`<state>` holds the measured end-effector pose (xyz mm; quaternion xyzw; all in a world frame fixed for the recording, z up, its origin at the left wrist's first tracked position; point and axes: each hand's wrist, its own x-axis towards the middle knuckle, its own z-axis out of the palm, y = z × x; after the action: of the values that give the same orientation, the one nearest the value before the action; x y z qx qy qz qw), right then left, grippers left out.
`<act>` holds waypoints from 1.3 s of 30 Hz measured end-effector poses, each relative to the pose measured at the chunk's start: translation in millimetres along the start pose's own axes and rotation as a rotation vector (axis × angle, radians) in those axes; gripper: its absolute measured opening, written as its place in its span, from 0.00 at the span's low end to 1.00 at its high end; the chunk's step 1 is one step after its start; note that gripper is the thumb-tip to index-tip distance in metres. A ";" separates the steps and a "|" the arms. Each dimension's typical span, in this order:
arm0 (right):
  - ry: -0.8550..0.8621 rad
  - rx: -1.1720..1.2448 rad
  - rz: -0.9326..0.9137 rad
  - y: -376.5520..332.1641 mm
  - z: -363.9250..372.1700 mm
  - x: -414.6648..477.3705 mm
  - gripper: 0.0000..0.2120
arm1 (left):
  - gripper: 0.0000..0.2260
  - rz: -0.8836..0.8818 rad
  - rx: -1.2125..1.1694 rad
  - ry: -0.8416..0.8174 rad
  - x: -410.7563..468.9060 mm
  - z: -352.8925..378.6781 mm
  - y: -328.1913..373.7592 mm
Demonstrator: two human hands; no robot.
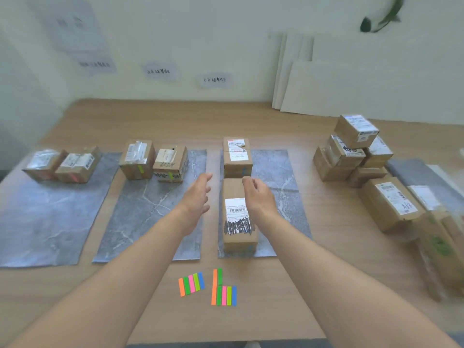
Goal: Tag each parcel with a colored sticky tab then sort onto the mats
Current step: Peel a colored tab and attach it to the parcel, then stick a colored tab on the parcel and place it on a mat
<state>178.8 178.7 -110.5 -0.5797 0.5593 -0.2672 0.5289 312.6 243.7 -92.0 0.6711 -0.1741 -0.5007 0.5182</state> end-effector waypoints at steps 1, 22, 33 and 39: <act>0.002 0.004 -0.037 -9.9 -1.1 -6.1 0.12 | 0.24 0.027 0.005 -0.001 -8.1 -3.6 9.0; 0.170 0.004 -0.300 -124.0 -3.6 -120.8 0.19 | 0.24 0.271 0.073 -0.135 -97.2 -53.4 95.7; 0.303 0.029 -0.266 -100.5 -71.9 -148.2 0.19 | 0.23 0.259 0.102 -0.328 -120.0 16.7 83.7; 0.373 0.036 -0.267 -79.0 -137.4 -171.5 0.18 | 0.22 0.263 0.144 -0.404 -143.3 80.3 71.0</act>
<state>44.0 280.5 50.9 -0.5795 0.5608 -0.4475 0.3865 201.7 281.1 43.3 0.5642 -0.3951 -0.5393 0.4845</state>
